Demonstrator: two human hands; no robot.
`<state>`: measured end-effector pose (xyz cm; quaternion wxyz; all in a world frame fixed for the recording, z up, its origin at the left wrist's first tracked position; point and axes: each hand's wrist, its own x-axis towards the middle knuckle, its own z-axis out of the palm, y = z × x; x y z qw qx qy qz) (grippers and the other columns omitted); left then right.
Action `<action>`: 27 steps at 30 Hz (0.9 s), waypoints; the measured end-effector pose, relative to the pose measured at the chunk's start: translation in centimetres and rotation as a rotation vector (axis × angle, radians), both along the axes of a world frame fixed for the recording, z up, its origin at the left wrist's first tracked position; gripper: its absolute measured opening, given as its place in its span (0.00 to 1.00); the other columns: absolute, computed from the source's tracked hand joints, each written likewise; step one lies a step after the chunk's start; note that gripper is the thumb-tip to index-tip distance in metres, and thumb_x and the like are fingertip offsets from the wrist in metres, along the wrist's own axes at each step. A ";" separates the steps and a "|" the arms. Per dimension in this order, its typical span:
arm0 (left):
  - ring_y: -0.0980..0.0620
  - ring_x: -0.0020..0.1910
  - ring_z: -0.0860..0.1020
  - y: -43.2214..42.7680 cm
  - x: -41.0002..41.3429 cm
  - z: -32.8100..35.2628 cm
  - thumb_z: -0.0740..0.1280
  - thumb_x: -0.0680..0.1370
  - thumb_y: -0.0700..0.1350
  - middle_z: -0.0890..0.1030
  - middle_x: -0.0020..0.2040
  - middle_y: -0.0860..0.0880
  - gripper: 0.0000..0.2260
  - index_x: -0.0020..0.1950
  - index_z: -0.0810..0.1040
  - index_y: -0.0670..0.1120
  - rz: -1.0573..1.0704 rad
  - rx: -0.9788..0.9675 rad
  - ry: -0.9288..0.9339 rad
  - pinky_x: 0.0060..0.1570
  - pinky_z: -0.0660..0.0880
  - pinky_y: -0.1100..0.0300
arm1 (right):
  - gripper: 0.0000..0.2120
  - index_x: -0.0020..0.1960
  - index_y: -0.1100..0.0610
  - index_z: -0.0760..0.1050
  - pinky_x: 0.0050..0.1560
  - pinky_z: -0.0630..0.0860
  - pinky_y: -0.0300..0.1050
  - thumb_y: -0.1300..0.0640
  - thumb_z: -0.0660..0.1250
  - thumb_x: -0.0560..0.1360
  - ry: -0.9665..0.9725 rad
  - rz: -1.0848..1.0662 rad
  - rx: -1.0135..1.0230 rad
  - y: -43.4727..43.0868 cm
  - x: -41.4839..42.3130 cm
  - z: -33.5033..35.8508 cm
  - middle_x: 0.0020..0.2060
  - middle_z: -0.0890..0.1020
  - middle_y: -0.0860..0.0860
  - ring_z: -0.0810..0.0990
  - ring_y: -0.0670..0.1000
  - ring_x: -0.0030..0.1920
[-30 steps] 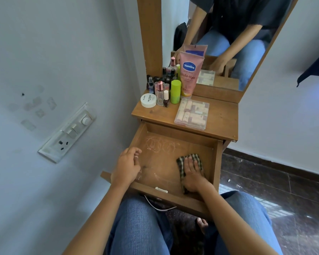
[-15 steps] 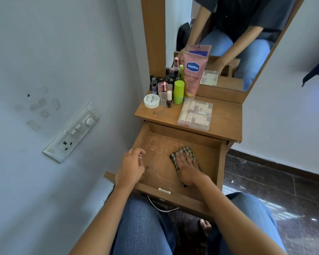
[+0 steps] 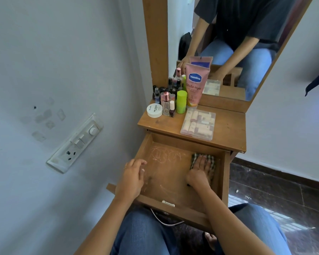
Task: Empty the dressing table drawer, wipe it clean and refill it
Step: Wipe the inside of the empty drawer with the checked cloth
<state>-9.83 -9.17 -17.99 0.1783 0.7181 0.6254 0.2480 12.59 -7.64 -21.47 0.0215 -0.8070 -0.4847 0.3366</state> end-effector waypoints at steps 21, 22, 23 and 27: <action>0.52 0.63 0.69 0.3 -0.3 0.8 0.60 0.80 0.40 0.71 0.62 0.50 0.14 0.65 0.71 0.46 0.002 -0.023 0.058 0.57 0.67 0.65 | 0.31 0.76 0.56 0.32 0.75 0.38 0.51 0.53 0.48 0.82 -0.022 0.483 0.005 -1.2 3.6 0.2 0.76 0.33 0.51 0.32 0.52 0.75; 0.52 0.62 0.70 0.3 -0.5 0.8 0.60 0.80 0.40 0.72 0.62 0.49 0.14 0.65 0.71 0.45 0.005 -0.008 0.074 0.57 0.67 0.64 | 0.30 0.77 0.57 0.33 0.74 0.36 0.50 0.54 0.48 0.82 -0.030 0.504 0.017 -1.0 3.5 0.1 0.76 0.34 0.52 0.32 0.53 0.75; 0.52 0.62 0.70 0.3 -0.7 0.8 0.60 0.80 0.40 0.72 0.61 0.49 0.14 0.65 0.71 0.45 0.002 0.008 0.095 0.58 0.68 0.63 | 0.30 0.77 0.58 0.34 0.74 0.35 0.50 0.54 0.48 0.82 -0.047 0.530 0.042 -0.6 3.2 0.0 0.76 0.34 0.53 0.32 0.54 0.75; 0.53 0.63 0.70 0.2 -1.0 0.5 0.60 0.80 0.40 0.72 0.62 0.51 0.14 0.66 0.71 0.46 0.022 0.007 0.129 0.59 0.70 0.61 | 0.30 0.77 0.58 0.37 0.75 0.36 0.49 0.54 0.48 0.82 -0.070 0.693 0.139 2.0 0.8 0.0 0.77 0.38 0.53 0.35 0.53 0.76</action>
